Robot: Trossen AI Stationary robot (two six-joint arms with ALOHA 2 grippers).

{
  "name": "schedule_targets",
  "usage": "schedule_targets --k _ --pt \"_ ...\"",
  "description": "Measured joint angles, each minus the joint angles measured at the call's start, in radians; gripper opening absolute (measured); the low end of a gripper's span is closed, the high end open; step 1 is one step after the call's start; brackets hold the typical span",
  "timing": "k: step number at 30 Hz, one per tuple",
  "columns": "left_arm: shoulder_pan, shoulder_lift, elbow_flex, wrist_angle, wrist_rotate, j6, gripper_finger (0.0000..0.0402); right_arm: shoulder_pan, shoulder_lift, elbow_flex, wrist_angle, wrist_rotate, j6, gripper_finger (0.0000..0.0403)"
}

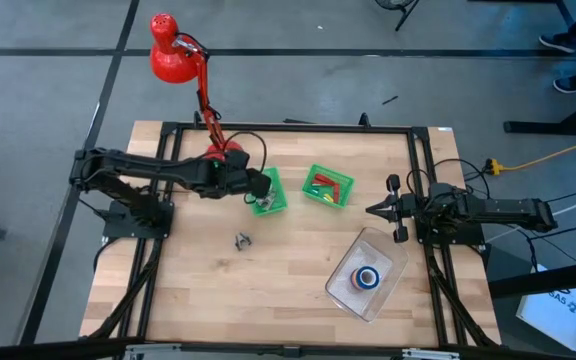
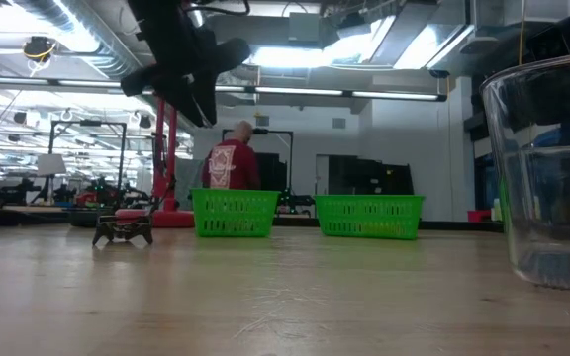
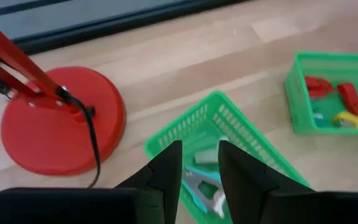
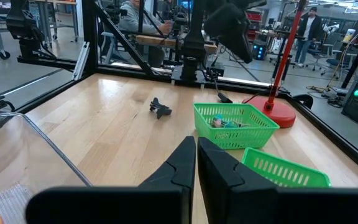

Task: Pick and place Stapler, Stapler remover, tape
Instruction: Put the black staple remover into the left green bin

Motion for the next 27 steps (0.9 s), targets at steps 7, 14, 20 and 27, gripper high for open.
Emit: schedule_targets --k 7,14,20,27 --pt "-0.087 0.000 0.000 -0.047 0.039 -0.069 0.0095 0.000 0.000 0.000 0.000 0.000 0.000 0.0021" --pt "-0.232 -0.016 0.000 -0.068 0.084 -0.132 0.0093 0.000 0.000 0.000 0.000 0.000 0.000 0.0021" --pt "-0.388 -0.026 0.000 -0.071 0.088 -0.278 0.0091 0.000 0.000 0.000 0.000 0.000 0.000 0.0021" --pt "-0.537 -0.007 0.000 -0.072 0.062 -0.430 0.0091 0.000 0.000 0.000 0.000 0.000 0.000 0.0021"
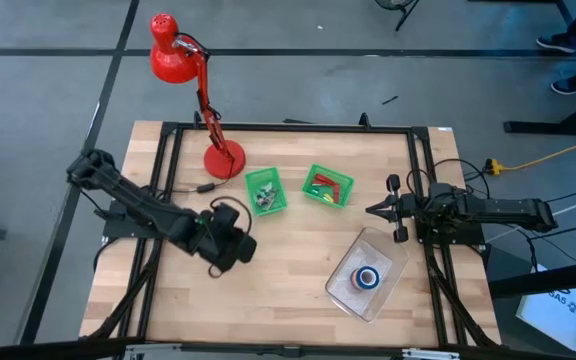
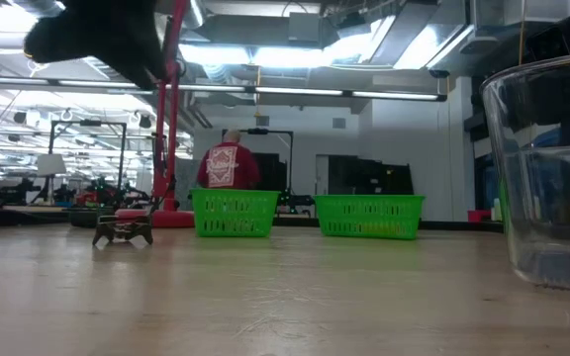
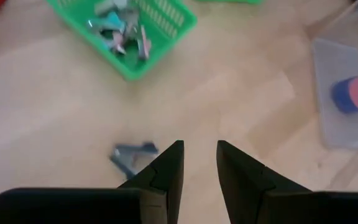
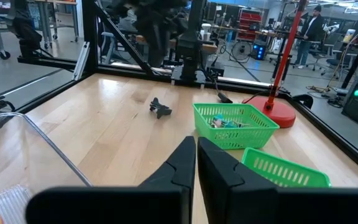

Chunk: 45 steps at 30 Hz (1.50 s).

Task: Pick and place Stapler, Stapler remover, tape
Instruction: Put the black staple remover into the left green bin

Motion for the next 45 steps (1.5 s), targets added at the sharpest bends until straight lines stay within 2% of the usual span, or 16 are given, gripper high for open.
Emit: schedule_targets --k 3,11,15,19,25,31,35,45 --pt "-0.038 0.033 0.000 0.004 0.028 -0.059 0.0090 0.000 0.000 0.000 0.000 0.000 0.000 0.0021" --pt "-0.127 0.149 0.000 0.028 0.236 -0.190 0.0095 0.000 0.000 0.000 0.000 0.000 0.000 0.0021" --pt "-0.155 0.192 0.000 0.047 0.285 -0.209 0.0095 0.000 0.000 0.000 0.000 0.000 0.000 0.0021" --pt "-0.166 0.222 0.000 0.074 0.290 -0.224 0.0108 0.000 0.000 0.000 0.000 0.000 0.000 0.0021" --pt "-0.166 0.243 0.000 0.117 0.288 -0.215 0.0148 0.000 0.000 0.000 0.000 0.000 0.000 0.0021" --pt "-0.162 0.243 0.000 0.199 0.223 -0.160 0.0173 0.000 0.000 0.000 0.000 0.000 0.000 0.0021" --pt "-0.138 0.243 0.000 0.228 0.229 -0.123 0.0168 0.000 0.000 0.000 0.000 0.000 0.000 0.0021" --pt "-0.104 0.243 0.000 0.232 0.239 -0.102 0.0121 0.000 0.000 0.000 0.000 0.000 0.000 0.0021"
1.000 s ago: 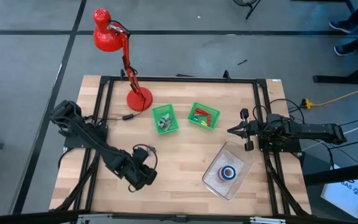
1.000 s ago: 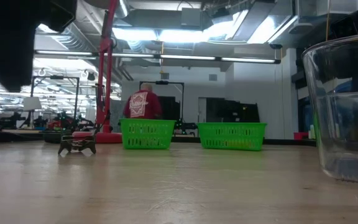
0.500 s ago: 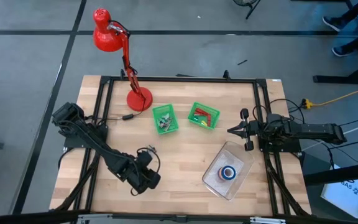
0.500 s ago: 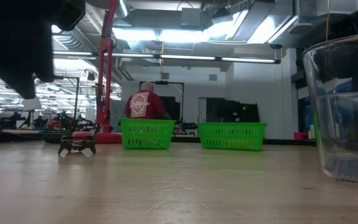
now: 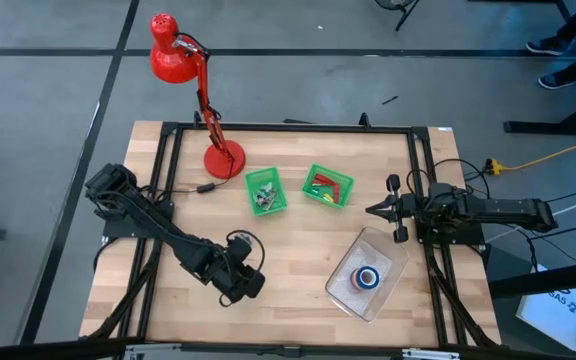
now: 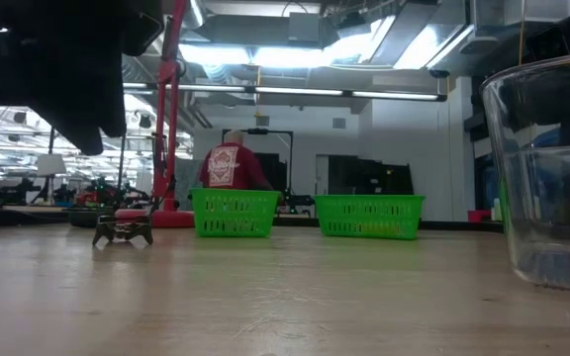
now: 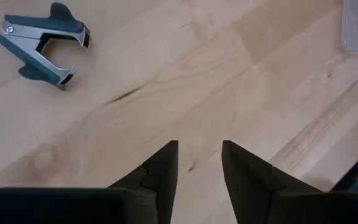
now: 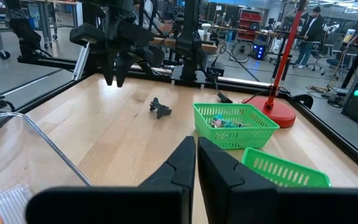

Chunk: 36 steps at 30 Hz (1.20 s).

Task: Pick and place Stapler, Stapler remover, tape
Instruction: Put the black staple remover into the left green bin

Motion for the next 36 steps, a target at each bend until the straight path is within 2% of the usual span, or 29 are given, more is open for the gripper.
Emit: schedule_targets --k 8,11,18,22,26,29,36 --pt "0.037 0.001 0.000 -0.039 0.002 0.001 0.0093 0.000 0.000 0.000 0.000 0.000 0.000 0.0021" --pt "0.064 0.019 0.000 -0.064 0.045 0.009 0.0092 0.000 0.000 0.000 0.000 0.000 0.000 0.0021" --pt "0.119 0.047 0.000 -0.127 0.138 0.032 0.0111 0.000 0.000 0.000 0.000 0.000 0.000 0.0021" --pt "0.141 -0.006 0.029 -0.206 0.128 0.095 0.0124 0.000 0.000 0.000 0.000 0.000 0.000 0.0021" --pt "0.144 -0.039 0.026 -0.369 0.080 0.059 0.0143 0.000 0.000 0.000 0.000 0.000 0.000 0.0021" --pt "0.151 -0.046 0.028 -0.366 0.070 0.035 0.0160 0.000 0.000 0.000 0.000 0.000 0.000 0.0021" --pt "0.189 -0.018 0.003 -0.329 0.153 -0.057 0.0173 0.000 0.000 0.000 0.000 0.000 0.000 0.0021"
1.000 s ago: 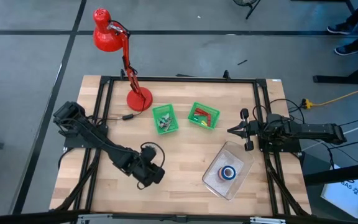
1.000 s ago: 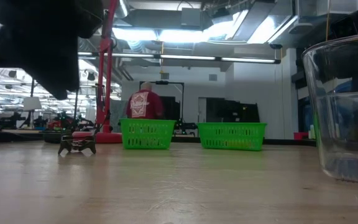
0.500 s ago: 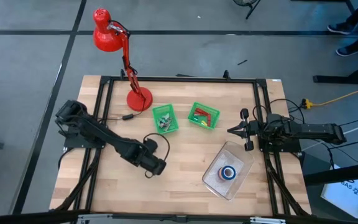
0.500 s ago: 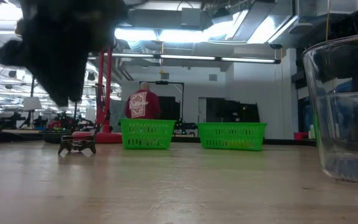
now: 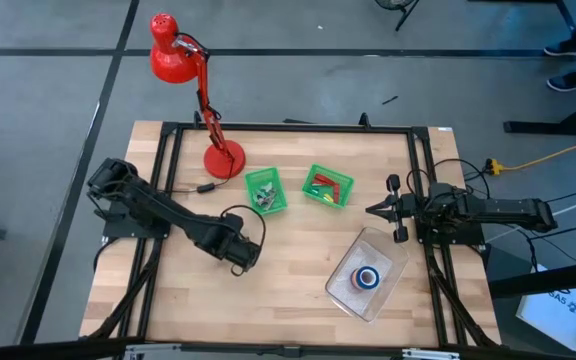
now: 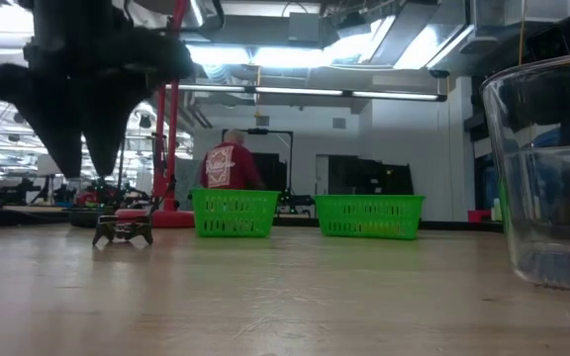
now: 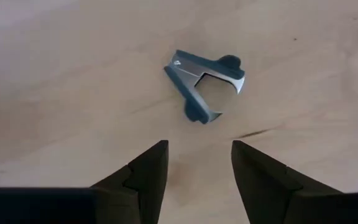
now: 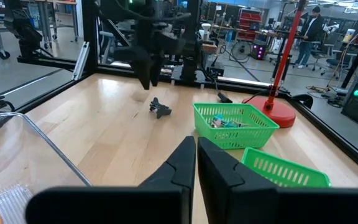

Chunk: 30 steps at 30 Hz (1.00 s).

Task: Pick and place Stapler, Stapler remover, tape
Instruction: Put the black staple remover into the left green bin

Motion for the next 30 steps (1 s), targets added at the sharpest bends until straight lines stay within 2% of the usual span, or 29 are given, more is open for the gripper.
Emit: schedule_targets --k 8,13,18,21,26,30 --pt "0.028 0.004 -0.078 0.124 0.050 -0.016 0.0145 0.000 0.000 0.000 0.000 0.000 0.000 0.0021" --pt "0.039 0.004 -0.115 0.160 -0.002 -0.015 0.0120 0.000 0.000 0.000 0.000 0.000 0.000 0.0021" --pt "0.045 0.004 -0.169 0.255 -0.005 -0.002 0.0089 0.000 0.000 0.000 0.000 0.000 0.000 0.0021" --pt "0.038 0.004 -0.194 0.318 0.001 0.034 0.0063 0.000 0.000 0.000 0.000 0.000 0.000 0.0021" --pt "0.006 0.004 -0.200 0.325 -0.026 0.048 0.0010 0.000 0.000 0.000 0.000 0.000 0.000 0.0021" --pt "-0.013 0.004 -0.200 0.320 -0.035 0.049 0.0007 0.000 0.000 0.000 0.000 0.000 0.000 0.0021"
